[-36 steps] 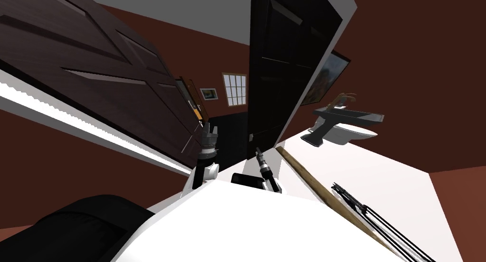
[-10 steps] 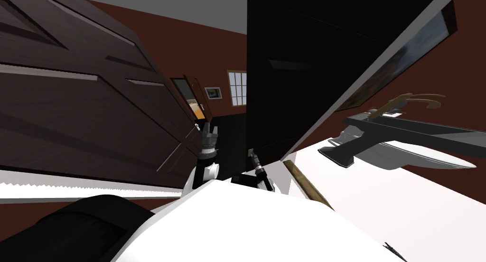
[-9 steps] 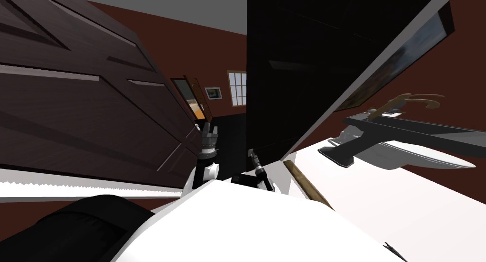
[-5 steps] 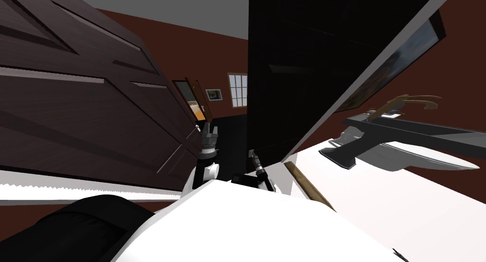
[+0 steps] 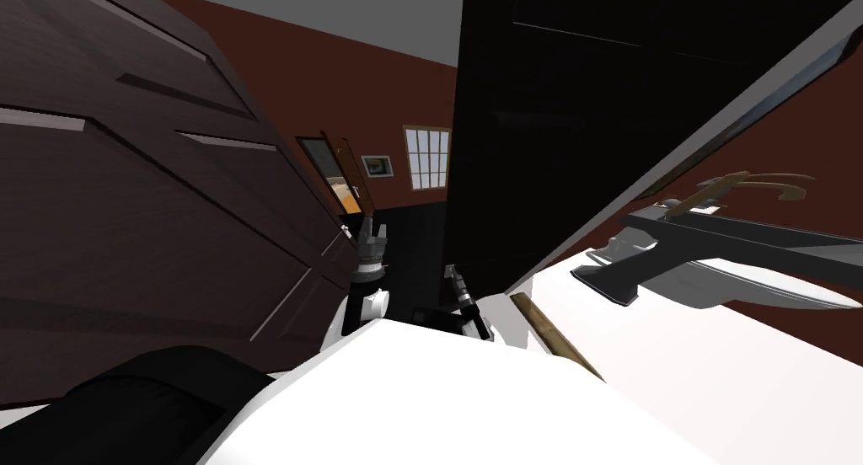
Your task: Push the door open
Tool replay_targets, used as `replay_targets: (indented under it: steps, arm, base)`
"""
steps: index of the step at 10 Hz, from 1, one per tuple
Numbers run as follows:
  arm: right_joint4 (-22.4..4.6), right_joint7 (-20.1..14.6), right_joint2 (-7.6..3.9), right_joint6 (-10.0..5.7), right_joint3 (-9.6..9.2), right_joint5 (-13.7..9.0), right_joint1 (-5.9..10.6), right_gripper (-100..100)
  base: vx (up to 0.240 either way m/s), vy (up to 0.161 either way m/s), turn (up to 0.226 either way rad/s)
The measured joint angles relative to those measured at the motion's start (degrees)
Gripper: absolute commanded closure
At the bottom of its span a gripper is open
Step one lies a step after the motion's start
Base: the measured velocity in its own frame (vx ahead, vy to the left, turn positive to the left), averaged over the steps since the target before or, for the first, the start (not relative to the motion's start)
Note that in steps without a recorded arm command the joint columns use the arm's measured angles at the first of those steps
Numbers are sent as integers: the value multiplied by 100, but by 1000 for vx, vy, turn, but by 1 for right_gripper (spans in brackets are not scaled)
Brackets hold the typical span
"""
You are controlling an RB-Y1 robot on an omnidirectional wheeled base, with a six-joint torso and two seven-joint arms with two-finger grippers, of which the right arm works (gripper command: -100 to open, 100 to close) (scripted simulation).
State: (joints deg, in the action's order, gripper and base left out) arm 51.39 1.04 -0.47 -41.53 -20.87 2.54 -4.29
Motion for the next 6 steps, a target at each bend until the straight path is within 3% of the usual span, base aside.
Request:
replay_targets:
  steps: [2, 3, 6]
  arm:
    - [-297, 11, -37, -173, 191, -87, 208, 100]
    - [-319, 35, -61, -169, 274, -121, 212, -100]
    - [-243, 26, -169, -134, 262, -139, 180, -100]
  base:
    - [118, 108, -94]
    - [-41, 46, -69]
    - [-198, -8, -31]
